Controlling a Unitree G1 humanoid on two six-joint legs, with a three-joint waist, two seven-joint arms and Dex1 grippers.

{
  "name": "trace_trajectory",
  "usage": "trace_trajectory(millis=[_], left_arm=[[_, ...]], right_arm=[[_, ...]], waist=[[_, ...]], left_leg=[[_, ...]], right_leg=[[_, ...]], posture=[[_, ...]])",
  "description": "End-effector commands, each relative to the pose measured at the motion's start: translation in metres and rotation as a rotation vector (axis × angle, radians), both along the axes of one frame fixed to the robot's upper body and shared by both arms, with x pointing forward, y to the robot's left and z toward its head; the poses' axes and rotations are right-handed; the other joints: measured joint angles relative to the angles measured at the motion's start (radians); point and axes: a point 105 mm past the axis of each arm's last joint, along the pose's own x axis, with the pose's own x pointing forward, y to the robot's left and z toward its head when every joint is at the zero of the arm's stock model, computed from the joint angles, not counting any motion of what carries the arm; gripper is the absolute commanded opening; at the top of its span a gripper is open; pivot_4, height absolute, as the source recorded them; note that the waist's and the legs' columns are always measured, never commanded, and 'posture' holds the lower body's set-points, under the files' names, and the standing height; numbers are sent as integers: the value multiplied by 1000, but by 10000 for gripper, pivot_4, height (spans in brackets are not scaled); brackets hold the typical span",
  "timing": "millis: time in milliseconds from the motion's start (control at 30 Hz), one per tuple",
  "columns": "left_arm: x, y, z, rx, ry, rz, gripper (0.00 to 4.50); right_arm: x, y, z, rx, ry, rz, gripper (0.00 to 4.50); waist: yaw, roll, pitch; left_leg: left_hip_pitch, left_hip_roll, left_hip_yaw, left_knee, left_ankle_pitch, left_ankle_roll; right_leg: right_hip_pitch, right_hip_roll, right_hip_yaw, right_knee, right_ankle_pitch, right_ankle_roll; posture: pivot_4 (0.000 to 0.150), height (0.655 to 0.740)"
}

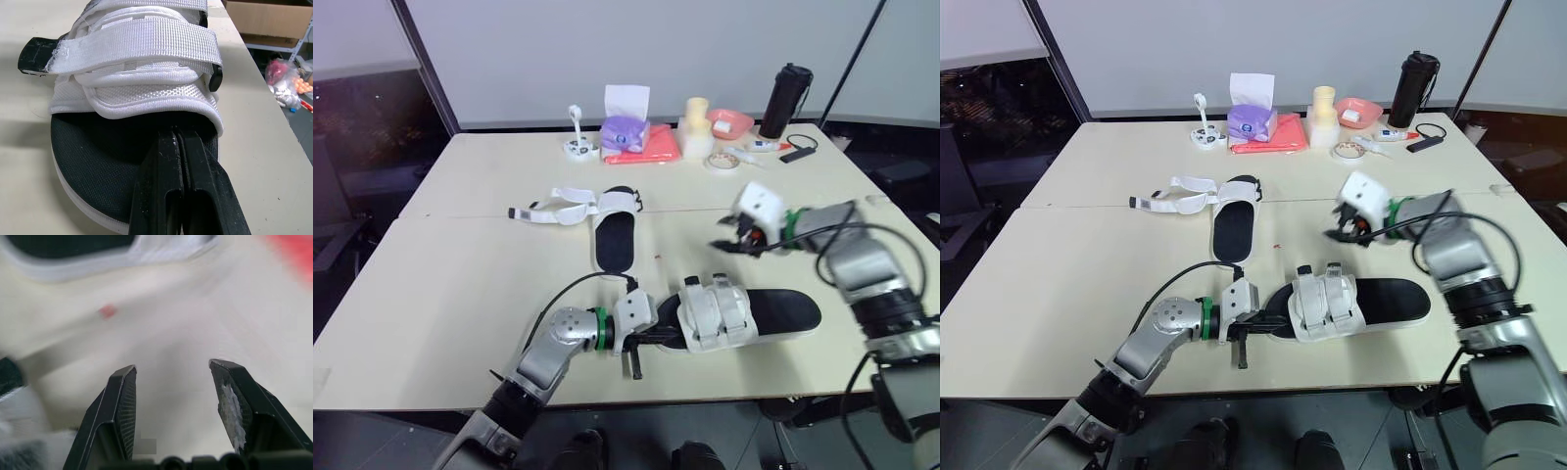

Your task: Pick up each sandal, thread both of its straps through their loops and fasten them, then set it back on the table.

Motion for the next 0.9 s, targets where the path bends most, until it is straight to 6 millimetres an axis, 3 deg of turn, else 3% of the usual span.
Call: trace_trajectory(millis=[33, 167, 300, 533, 767, 867, 900], left_arm=[[4, 9, -12, 23, 18, 42, 0], [10, 14, 4, -28, -3, 45, 0], [14, 24, 29, -115, 13, 54, 0], [13, 46, 59, -153, 30, 51, 0], [11, 64, 67, -135, 67, 67, 0], [14, 70, 74, -149, 69, 91, 0], [15, 71, 76, -153, 69, 97, 0]], right_arm=[[-23, -16, -1, -140, -109, 9, 25307], [-48, -29, -24, -354, -184, 80, 25307], [-66, -34, -40, -449, -232, 175, 25307], [-83, -23, -46, -523, -342, 326, 25307], [-98, -3, -65, -572, -394, 502, 25307], [-98, 3, -65, -588, -424, 539, 33784], [-97, 5, -65, -591, -444, 551, 38727]], waist=[[8, -1, 0], [8, 2, 1], [-11, 6, 3], [-8, 6, 3], [-9, 6, 3], [-9, 6, 3], [-11, 6, 3]], left_leg=[[0, 0, 0, 0, 0, 0], [0, 0, 2, -1, 0, 0], [0, 1, 6, 0, 0, 0], [0, 1, 4, 1, 0, 0], [0, 1, 3, 1, 0, 0], [0, 1, 2, 1, 0, 0], [0, 1, 2, 1, 0, 0]], right_leg=[[0, 0, 0, 0, 0, 0], [0, 0, 2, 1, 0, 0], [-2, 0, 5, 5, 0, 0], [-3, 0, 5, 8, -1, 0], [-2, 0, 5, 8, -1, 0], [-2, 0, 5, 8, -1, 0], [-2, 0, 5, 8, -1, 0]], posture=[[1500, 7400], [1500, 7400], [1500, 7400], [1500, 7400], [1500, 7400], [1500, 7400], [1500, 7400]])
